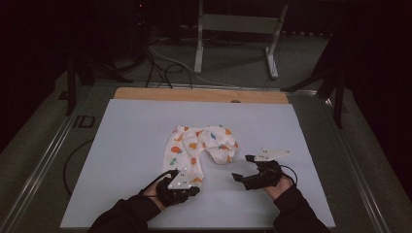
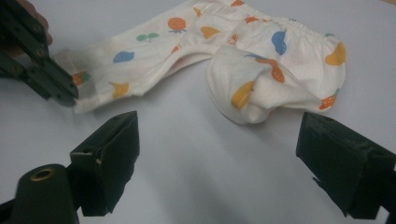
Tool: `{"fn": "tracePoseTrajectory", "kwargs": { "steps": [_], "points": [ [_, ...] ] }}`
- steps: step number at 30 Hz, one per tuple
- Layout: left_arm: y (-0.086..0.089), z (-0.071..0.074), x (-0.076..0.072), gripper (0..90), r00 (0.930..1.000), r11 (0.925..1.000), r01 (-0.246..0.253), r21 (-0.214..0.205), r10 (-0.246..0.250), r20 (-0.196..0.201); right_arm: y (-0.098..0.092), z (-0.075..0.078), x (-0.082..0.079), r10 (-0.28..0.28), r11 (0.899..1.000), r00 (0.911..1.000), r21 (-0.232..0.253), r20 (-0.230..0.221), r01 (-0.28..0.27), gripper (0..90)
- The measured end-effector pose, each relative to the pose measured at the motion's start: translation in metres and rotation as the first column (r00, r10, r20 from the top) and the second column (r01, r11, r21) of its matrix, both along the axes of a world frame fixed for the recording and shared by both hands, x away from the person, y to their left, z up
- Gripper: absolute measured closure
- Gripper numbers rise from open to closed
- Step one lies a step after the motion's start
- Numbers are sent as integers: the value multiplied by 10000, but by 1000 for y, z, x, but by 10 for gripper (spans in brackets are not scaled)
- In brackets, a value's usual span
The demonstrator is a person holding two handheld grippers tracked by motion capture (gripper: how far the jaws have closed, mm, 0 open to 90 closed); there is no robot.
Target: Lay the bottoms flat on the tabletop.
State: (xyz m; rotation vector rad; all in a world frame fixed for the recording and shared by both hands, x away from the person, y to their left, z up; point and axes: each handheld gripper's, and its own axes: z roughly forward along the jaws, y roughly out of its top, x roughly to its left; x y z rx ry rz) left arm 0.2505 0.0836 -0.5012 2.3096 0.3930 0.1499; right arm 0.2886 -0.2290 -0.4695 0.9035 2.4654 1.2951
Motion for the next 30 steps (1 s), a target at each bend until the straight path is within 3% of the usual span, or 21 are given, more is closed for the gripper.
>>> {"fn": "tracePoseTrajectory", "kwargs": {
  "steps": [10, 16, 17, 19, 21, 22, 25, 30],
  "points": [
    [-8, -13, 0, 887, 9991, 9983, 315, 489, -301, -299, 1, -1, 0, 12, 10000, 10000, -30, -38, -12, 135],
    [-6, -12, 1, 839, 9984, 9983, 462, 368, -449, -341, 0, -2, 1, 0, 10000, 10000, -8, -59, 0, 134],
    [-4, -10, 1, 816, 9983, 9988, 445, 181, -437, -388, 0, -2, 1, 17, 10000, 10000, -64, -43, -18, 134],
    [2, 1, 2, 763, 9992, 9992, 388, -24, -389, -111, 0, -1, 1, 61, 10000, 10000, -40, -6, -61, 134],
    [2, 1, 2, 721, 9992, 9992, 388, -24, -389, -111, 0, -1, 0, 23, 10000, 10000, -27, -10, -23, 134],
    [16, 16, 7, 620, 9999, 9984, 150, -547, -146, 83, -1, -1, 0, -36, 10000, 10000, -1, -27, 36, 134],
    [32, 26, 10, 516, 9984, 9957, -351, -854, 387, 404, -1, -1, 0, -20, 10000, 10000, 0, -28, 20, 134],
    [54, 30, 11, 474, 9946, 9910, -873, -1013, 925, 471, -1, -1, 0, -13, 10000, 10000, -71, -17, 13, 134]
  ]
}}
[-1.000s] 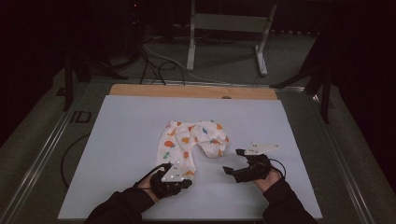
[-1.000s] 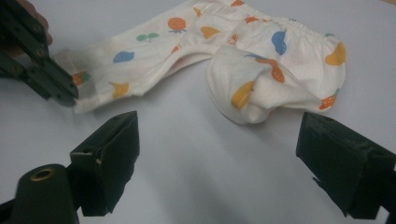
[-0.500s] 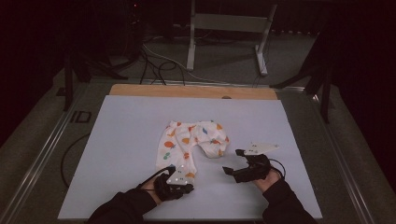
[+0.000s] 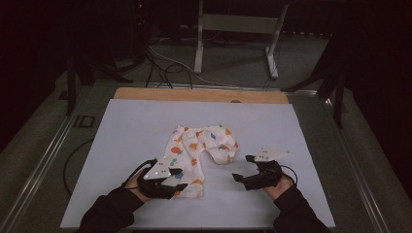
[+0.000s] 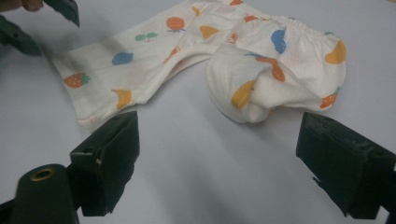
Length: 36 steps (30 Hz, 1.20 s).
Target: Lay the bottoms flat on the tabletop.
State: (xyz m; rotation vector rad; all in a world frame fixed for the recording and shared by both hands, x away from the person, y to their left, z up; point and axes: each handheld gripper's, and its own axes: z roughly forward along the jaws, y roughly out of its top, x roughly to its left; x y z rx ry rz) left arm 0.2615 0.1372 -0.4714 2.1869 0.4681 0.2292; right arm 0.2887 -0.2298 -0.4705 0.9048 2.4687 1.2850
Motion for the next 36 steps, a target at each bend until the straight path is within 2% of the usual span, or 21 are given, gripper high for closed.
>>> {"fn": "tracePoseTrajectory", "kwargs": {
  "steps": [4, 6, 7, 9, 13, 14, 16, 20, 26, 36],
  "points": [
    [11, -5, -4, 503, 9998, 9998, -158, 99, 159, -84, -1, -1, 0, -19, 10000, 10000, -1, -4, 19, 134],
    [16, -8, -6, 601, 9998, 9995, -205, 239, 207, -57, -1, -1, 0, -14, 10000, 10000, 13, -14, 14, 135],
    [18, -10, -6, 604, 9995, 9993, -277, 241, 281, -163, -1, -1, 0, -15, 10000, 10000, 19, -24, 15, 135],
    [23, -14, -6, 706, 9994, 9987, -312, 412, 318, -156, -1, -1, 0, -3, 10000, 10000, -14, -14, 3, 135],
    [32, -22, -3, 873, 9978, 9981, -281, 542, 312, -588, -1, -1, 0, -20, 10000, 10000, 5, -17, 20, 135],
    [32, -25, -2, 893, 9978, 9971, -269, 707, 311, -588, -1, -1, 0, -19, 10000, 10000, -8, -18, 19, 135],
    [33, -32, 0, 900, 9961, 9946, -231, 1015, 316, -830, -1, -1, 0, -22, 10000, 10000, 0, -27, 22, 135],
    [36, -42, 2, 900, 9935, 9856, -266, 1671, 446, -1050, -1, -2, 0, 0, 10000, 10000, -6, -22, 0, 135],
    [45, -42, -4, 900, 9905, 9877, -222, 1546, 426, -1305, -1, -2, 0, -7, 10000, 10000, -49, -62, 6, 135],
    [50, -43, -14, 900, 9904, 9886, -272, 1483, 467, -1300, 0, -3, 0, 46, 10000, 10000, -21, -24, -46, 135]
  ]
}}
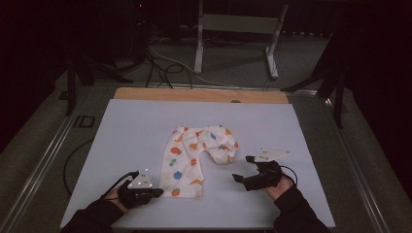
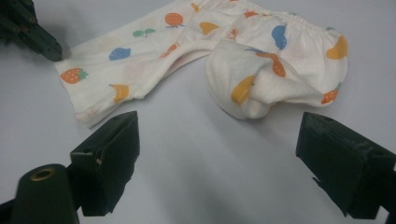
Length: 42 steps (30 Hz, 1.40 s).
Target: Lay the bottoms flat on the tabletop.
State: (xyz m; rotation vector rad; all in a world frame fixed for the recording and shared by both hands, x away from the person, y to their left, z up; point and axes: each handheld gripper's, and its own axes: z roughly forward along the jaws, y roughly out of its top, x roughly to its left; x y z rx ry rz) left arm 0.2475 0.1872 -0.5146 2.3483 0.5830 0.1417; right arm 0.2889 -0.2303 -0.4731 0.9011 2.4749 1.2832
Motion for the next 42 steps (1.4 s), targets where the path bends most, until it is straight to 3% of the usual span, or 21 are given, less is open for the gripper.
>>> {"fn": "tracePoseTrajectory", "kwargs": {
  "steps": [5, 8, 13, 20, 27, 30, 31, 33, 34, 35, 37, 39, 40, 42],
  "points": [
    [0, 0, 0, 873, 9998, 9998, -125, -166, 128, 163, 1, 0, 0, 44, 10000, 10000, 66, -48, -44, 135],
    [-3, 4, -3, 729, 9927, 9975, -698, -52, 700, 978, 1, 0, 0, 75, 10000, 10000, -1, -3, -75, 135],
    [-4, 11, -5, 593, 9899, 9948, -790, -646, 859, 1125, 0, -2, 1, 52, 10000, 10000, 27, 62, -52, 134],
    [-7, 19, -9, 397, 9849, 9892, -963, -1102, 1108, 1333, 1, -6, 2, -9, 9999, 9999, -152, 103, 11, 120],
    [-3, 27, -10, 126, 9733, 9725, -1426, -1840, 1715, 1524, 11, -15, 9, -164, 9997, 9992, -193, -377, 157, 117],
    [0, 27, -11, 11, 9637, 9629, -1797, -2014, 2134, 1606, 14, -17, 14, -487, 9988, 9980, -30, -408, 486, 118],
    [1, 27, -11, 1, 9606, 9607, -1887, -2036, 2236, 1649, 15, -18, 16, -517, 9987, 9979, 8, -390, 518, 131],
    [4, 27, -14, 1, 9474, 9518, -2237, -2098, 2629, 1823, 17, -21, 20, -770, 9969, 9965, -209, -313, 764, 182],
    [4, 27, -14, 1, 9474, 9518, -2237, -2098, 2629, 1823, 17, -21, 20, -770, 9969, 9965, -209, -313, 764, 182],
    [6, 29, -16, 1, 9302, 9413, -2559, -2200, 3018, 2090, 19, -24, 22, -758, 9967, 9968, -294, -246, 751, 319],
    [8, 30, -19, 1, 9180, 9343, -2757, -2261, 3257, 2265, 23, -28, 21, -575, 9947, 9983, -849, 110, 582, 444],
    [9, 30, -20, 1, 9197, 9311, -2713, -2439, 3255, 2197, 28, -31, 21, -532, 9901, 9973, -1274, 505, 593, 519],
    [8, 30, -21, 1, 9167, 9314, -2769, -2360, 3297, 2256, 31, -32, 22, -493, 9882, 9974, -1426, 517, 562, 542],
    [8, 29, -22, 1, 9199, 9334, -2694, -2371, 3223, 2234, 37, -34, 25, -574, 9837, 9974, -1679, 440, 640, 638]
  ]
}}
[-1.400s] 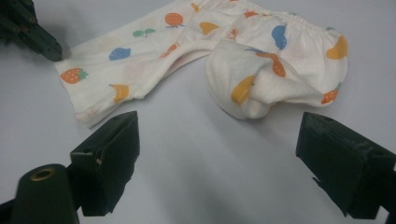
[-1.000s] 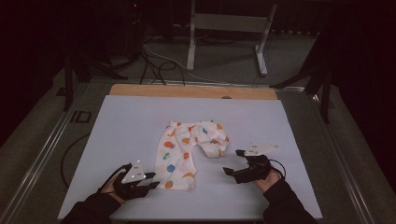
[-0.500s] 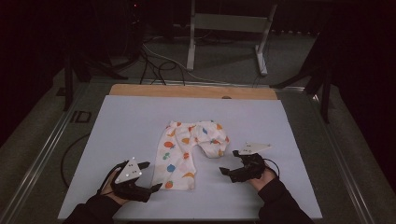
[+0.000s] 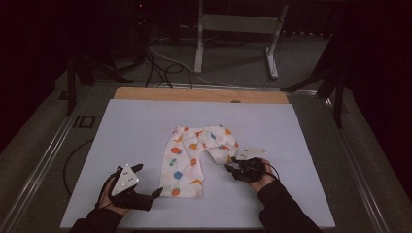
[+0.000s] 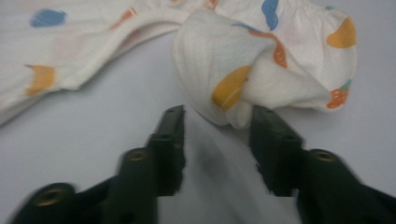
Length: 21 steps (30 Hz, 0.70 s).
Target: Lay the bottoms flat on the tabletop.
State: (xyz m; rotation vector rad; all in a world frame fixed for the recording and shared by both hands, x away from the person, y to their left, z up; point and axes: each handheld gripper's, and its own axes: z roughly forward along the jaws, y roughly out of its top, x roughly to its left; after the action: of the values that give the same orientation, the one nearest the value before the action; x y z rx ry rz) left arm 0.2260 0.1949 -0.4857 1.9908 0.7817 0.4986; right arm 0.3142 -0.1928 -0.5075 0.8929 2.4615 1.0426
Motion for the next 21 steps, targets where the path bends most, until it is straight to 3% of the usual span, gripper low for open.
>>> {"fn": "tracePoseTrajectory", "kwargs": {
  "steps": [3, 4, 8, 16, 19, 21],
  "points": [
    [0, -1, 1, 1, 10000, 10000, -5, -35, 5, 11, 6, 0, 5, -43, 9998, 10000, -193, 17, 43, 853],
    [0, -1, 1, 1, 10000, 10000, -57, -28, 57, 20, 7, 2, 6, -30, 9999, 10000, -168, -41, 30, 871],
    [2, -1, 3, 1, 9998, 9997, -218, -96, 218, 8, 6, 22, 9, -112, 9988, 9999, 473, -20, 113, 890],
    [4, -1, 5, 1, 9995, 9991, -316, -282, 315, -13, 9, 65, 7, -158, 9944, 9970, 1053, 761, 78, 889],
    [4, -1, 5, 1, 9994, 9988, -341, -361, 340, -43, 14, 73, 7, -105, 9941, 9974, 1081, 708, 28, 886],
    [4, -1, 5, 1, 9995, 9989, -324, -341, 324, -27, 17, 76, 9, 64, 9891, 9995, 1468, 308, -108, 874]
  ]
}}
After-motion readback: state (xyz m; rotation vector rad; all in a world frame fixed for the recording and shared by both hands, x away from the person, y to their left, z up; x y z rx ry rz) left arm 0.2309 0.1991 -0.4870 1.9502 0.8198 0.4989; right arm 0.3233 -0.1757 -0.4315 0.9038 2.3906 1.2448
